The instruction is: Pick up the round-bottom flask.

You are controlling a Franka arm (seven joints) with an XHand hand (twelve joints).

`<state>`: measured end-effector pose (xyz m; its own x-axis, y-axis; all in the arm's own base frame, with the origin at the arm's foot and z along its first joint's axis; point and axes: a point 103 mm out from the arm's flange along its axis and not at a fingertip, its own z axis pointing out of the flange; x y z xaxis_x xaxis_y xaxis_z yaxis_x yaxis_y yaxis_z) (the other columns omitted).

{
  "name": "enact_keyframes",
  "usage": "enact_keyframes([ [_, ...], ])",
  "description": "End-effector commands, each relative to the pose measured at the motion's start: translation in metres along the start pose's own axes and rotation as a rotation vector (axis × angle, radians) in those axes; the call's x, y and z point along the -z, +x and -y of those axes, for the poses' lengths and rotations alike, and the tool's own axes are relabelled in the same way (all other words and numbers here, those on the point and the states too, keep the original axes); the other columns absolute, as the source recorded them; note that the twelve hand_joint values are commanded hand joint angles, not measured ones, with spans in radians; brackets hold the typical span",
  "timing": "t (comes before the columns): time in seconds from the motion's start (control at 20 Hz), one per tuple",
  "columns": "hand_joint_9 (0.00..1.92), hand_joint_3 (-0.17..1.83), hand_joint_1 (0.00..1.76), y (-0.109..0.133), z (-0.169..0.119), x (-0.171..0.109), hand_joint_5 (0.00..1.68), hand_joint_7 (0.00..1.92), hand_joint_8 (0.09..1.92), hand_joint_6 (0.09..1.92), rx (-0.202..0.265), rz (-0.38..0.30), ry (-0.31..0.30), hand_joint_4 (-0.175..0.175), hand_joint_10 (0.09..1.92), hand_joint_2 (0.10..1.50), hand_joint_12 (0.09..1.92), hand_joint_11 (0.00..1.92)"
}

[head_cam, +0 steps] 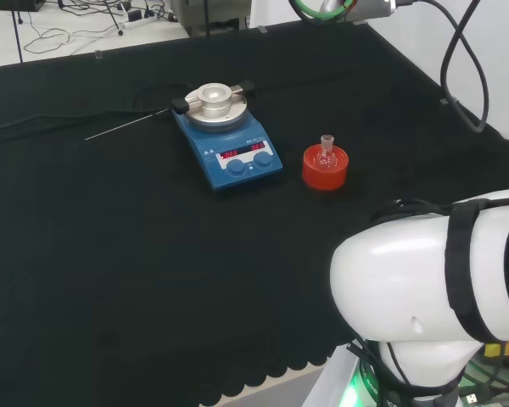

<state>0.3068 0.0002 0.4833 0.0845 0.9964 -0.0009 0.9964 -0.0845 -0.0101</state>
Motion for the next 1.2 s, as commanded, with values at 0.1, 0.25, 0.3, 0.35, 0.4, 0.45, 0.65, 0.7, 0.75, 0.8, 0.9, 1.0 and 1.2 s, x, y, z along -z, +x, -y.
enact_keyframes([
  [0.1,0.20,0.47,0.15,0.000,0.000,0.000,0.35,0.07,0.59,0.47,-0.002,0.013,-0.009,-0.025,0.69,1.21,1.34,0.01],
  [0.25,0.20,0.38,0.13,0.002,-0.002,0.001,0.37,0.07,0.59,0.43,-0.004,0.018,-0.006,-0.025,0.70,1.26,1.36,0.00],
  [0.3,0.20,0.38,0.13,0.002,-0.003,0.001,0.37,0.07,0.59,0.42,-0.006,0.018,-0.006,-0.025,0.70,1.26,1.36,0.00],
  [0.35,0.20,0.37,0.13,0.002,-0.004,0.000,0.37,0.07,0.59,0.42,-0.007,0.020,-0.006,-0.025,0.70,1.26,1.36,0.00],
  [0.4,0.20,0.37,0.13,0.002,-0.005,-0.001,0.37,0.07,0.59,0.42,-0.009,0.019,-0.006,-0.025,0.70,1.26,1.36,0.00],
  [0.45,0.20,0.36,0.13,0.001,-0.006,-0.003,0.37,0.07,0.58,0.42,-0.012,0.020,-0.006,-0.025,0.70,1.27,1.36,0.00],
  [0.65,0.20,0.35,0.14,-0.007,-0.014,-0.017,0.38,0.07,0.58,0.41,-0.039,0.023,0.011,-0.026,0.70,1.27,1.36,0.00],
  [0.7,0.20,0.35,0.14,-0.009,-0.016,-0.021,0.38,0.08,0.58,0.41,-0.046,0.023,0.016,-0.026,0.70,1.27,1.36,0.00],
  [0.75,0.21,0.35,0.14,-0.011,-0.019,-0.026,0.38,0.08,0.58,0.41,-0.055,0.022,0.022,-0.026,0.70,1.27,1.37,0.00],
  [0.8,0.21,0.34,0.14,-0.014,-0.022,-0.031,0.38,0.08,0.58,0.41,-0.065,0.020,0.028,-0.026,0.70,1.27,1.37,0.00],
  [0.9,0.21,0.34,0.14,-0.020,-0.027,-0.040,0.38,0.08,0.58,0.41,-0.082,0.014,0.037,-0.027,0.70,1.27,1.37,0.00],
  [1.0,0.21,0.34,0.14,-0.027,-0.032,-0.053,0.38,0.08,0.58,0.41,-0.096,0.013,0.049,-0.027,0.70,1.27,1.37,0.00],
  [1.2,0.21,0.33,0.15,-0.050,-0.049,-0.081,0.38,0.08,0.58,0.41,-0.123,0.008,0.093,-0.028,0.70,1.27,1.37,0.00],
])
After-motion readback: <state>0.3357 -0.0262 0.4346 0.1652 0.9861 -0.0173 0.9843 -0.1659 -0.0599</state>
